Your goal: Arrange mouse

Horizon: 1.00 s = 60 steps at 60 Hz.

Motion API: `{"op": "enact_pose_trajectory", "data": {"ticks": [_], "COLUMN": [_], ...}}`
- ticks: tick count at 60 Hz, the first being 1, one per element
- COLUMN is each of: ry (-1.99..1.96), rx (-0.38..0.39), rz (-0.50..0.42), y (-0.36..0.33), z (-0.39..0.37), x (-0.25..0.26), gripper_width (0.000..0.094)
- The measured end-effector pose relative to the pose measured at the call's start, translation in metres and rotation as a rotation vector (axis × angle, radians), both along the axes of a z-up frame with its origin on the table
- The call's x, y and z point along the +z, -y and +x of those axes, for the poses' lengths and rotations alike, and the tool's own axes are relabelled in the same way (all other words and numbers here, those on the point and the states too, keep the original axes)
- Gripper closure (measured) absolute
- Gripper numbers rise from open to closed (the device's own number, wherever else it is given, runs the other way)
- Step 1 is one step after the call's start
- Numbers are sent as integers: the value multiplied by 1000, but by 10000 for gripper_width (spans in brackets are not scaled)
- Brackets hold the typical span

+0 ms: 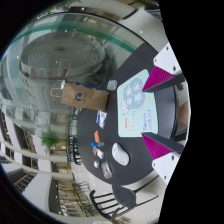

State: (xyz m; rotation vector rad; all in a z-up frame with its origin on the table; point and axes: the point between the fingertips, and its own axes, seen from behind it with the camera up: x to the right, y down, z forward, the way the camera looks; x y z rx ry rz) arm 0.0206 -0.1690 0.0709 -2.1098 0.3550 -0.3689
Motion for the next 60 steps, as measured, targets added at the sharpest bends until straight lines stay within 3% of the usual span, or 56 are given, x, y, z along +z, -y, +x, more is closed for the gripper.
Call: {"op": "enact_pose_trajectory", "data": {"ticks": [13,29,48,60], "ry": [-9,-95,-158,-141], "rx": [-44,91,178,213], "rz": [-22,60,-62,-85], "y": [-34,-135,-208,-242], "z": [-38,-120,-144,-145], "x": [-26,-36,-88,-89], "gripper_width": [104,106,105,134]}}
